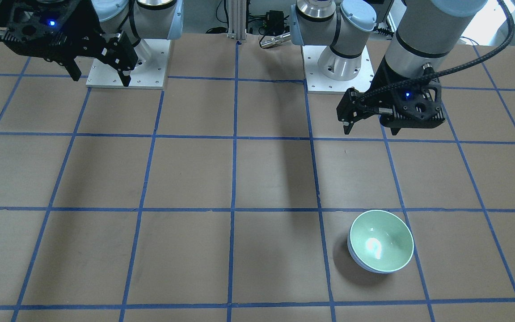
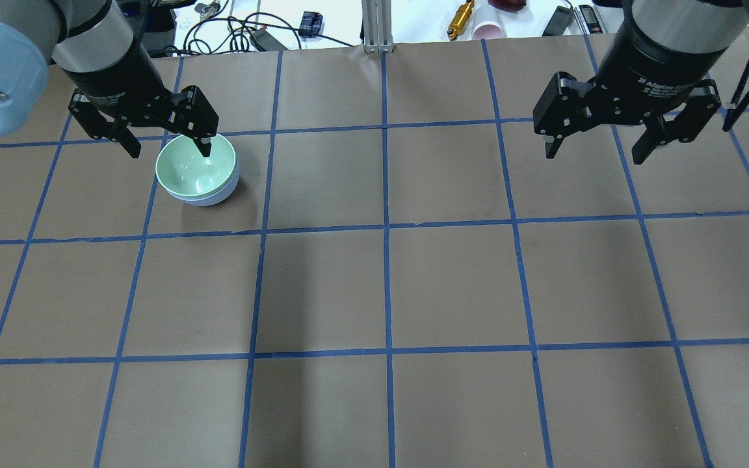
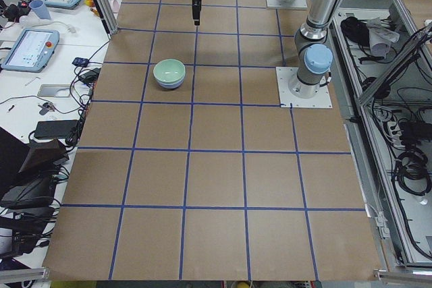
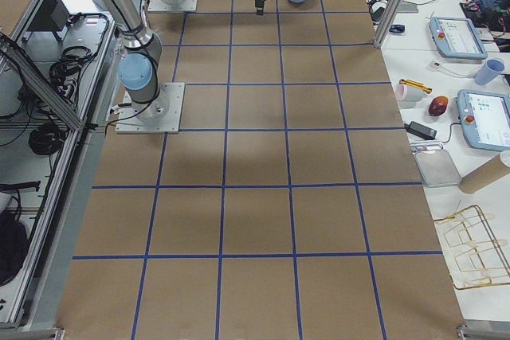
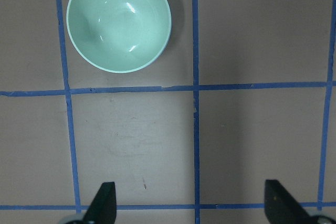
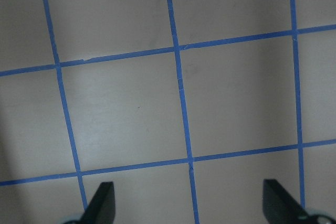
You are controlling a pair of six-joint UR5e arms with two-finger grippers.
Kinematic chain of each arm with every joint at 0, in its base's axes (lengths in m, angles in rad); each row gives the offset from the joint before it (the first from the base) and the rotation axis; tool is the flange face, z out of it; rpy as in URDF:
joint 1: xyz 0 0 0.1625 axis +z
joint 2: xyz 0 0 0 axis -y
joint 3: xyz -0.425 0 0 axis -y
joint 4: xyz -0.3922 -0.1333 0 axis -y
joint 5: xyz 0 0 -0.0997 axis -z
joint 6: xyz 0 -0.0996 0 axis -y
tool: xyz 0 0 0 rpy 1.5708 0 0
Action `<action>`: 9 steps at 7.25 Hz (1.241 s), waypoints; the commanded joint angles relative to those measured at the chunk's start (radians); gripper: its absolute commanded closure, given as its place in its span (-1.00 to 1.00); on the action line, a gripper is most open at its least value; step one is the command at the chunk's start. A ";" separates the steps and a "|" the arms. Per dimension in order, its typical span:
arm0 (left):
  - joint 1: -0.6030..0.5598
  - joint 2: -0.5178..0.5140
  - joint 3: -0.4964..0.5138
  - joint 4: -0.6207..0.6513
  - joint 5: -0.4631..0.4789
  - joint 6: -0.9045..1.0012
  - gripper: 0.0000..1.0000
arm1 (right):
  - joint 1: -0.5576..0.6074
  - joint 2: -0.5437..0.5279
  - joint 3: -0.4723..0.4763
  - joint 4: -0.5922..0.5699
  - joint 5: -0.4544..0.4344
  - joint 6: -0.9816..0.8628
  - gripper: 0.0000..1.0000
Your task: Stack green bowl on blue bowl
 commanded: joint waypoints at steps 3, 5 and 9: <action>0.011 0.037 0.003 -0.008 -0.023 0.005 -1.00 | 0.000 0.000 0.000 0.000 0.000 0.000 -1.00; 0.011 0.041 0.010 -0.004 -0.020 0.003 -1.00 | 0.000 0.000 0.001 -0.001 0.000 0.000 -1.00; 0.008 0.052 0.012 -0.008 -0.020 0.003 -1.00 | 0.000 0.000 0.000 -0.001 0.000 0.000 -1.00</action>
